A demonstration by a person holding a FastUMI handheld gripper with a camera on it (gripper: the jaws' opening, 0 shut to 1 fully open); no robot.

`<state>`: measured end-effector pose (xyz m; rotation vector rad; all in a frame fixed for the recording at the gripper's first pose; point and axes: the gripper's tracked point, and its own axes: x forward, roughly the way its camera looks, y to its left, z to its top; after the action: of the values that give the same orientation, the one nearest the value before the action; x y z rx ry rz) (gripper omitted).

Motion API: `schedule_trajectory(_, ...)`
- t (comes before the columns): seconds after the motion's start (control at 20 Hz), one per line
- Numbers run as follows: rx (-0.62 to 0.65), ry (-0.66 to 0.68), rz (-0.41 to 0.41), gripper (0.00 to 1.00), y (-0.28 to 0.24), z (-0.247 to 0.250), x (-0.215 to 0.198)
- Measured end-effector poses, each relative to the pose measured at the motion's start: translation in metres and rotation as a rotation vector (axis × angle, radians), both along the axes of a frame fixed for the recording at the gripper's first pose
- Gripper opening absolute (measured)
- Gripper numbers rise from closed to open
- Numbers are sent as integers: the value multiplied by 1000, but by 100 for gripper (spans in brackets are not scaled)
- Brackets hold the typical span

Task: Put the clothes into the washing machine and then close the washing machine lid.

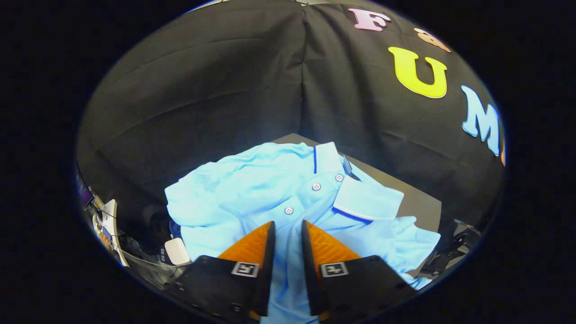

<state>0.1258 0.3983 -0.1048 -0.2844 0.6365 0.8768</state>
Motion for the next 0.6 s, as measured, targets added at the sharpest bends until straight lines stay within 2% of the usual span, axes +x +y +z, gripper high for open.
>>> schedule_trajectory(0.1,13,-4,-18,9,1,-1,1)
schedule_trajectory(0.15,36,4,-39,9,2,1,1)
schedule_trajectory(0.2,48,19,-48,2,-1,4,-2)
schedule_trajectory(0.6,193,-117,-87,1,-20,57,5)
